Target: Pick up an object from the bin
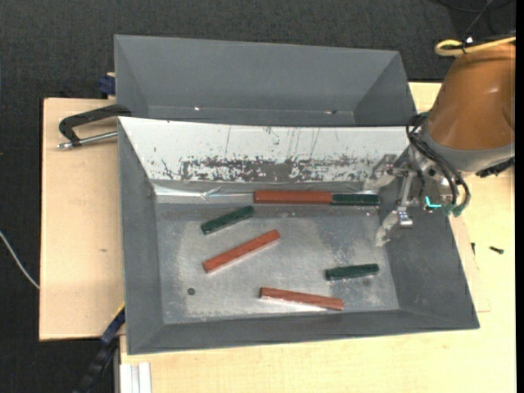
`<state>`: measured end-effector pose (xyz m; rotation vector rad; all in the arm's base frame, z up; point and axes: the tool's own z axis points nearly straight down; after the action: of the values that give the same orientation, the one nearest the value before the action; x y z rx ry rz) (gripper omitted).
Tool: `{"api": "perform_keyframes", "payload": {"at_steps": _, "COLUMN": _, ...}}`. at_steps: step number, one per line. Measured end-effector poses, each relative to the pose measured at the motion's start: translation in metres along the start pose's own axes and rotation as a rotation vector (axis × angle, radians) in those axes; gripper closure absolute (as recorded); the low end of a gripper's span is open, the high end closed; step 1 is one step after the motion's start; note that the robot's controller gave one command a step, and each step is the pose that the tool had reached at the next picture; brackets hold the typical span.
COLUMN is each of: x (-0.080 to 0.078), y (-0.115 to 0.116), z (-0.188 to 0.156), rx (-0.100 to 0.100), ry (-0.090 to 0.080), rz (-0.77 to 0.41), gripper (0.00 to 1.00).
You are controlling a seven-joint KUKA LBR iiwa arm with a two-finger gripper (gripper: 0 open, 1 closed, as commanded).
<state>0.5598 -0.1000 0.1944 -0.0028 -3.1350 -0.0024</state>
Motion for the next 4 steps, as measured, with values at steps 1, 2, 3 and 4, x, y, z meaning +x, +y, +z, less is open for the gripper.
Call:
{"api": "perform_keyframes", "payload": {"at_steps": 1, "x": -0.002, "y": 0.0, "z": -0.004, "rx": 0.001, "ry": -0.008, "rz": -0.002, "gripper": 0.0}}
{"api": "perform_keyframes", "payload": {"at_steps": 2, "x": 0.016, "y": 0.007, "z": 0.049, "rx": 0.002, "ry": -0.014, "rz": -0.047, "gripper": 0.0}}
{"api": "perform_keyframes", "payload": {"at_steps": 3, "x": 0.021, "y": 0.013, "z": 0.094, "rx": 0.0, "ry": -0.008, "rz": 0.081, "gripper": 0.0}}
{"api": "perform_keyframes", "payload": {"at_steps": 4, "x": 0.045, "y": 0.001, "z": 0.119, "rx": 0.0, "ry": -0.005, "rz": 0.119, "gripper": 1.0}}
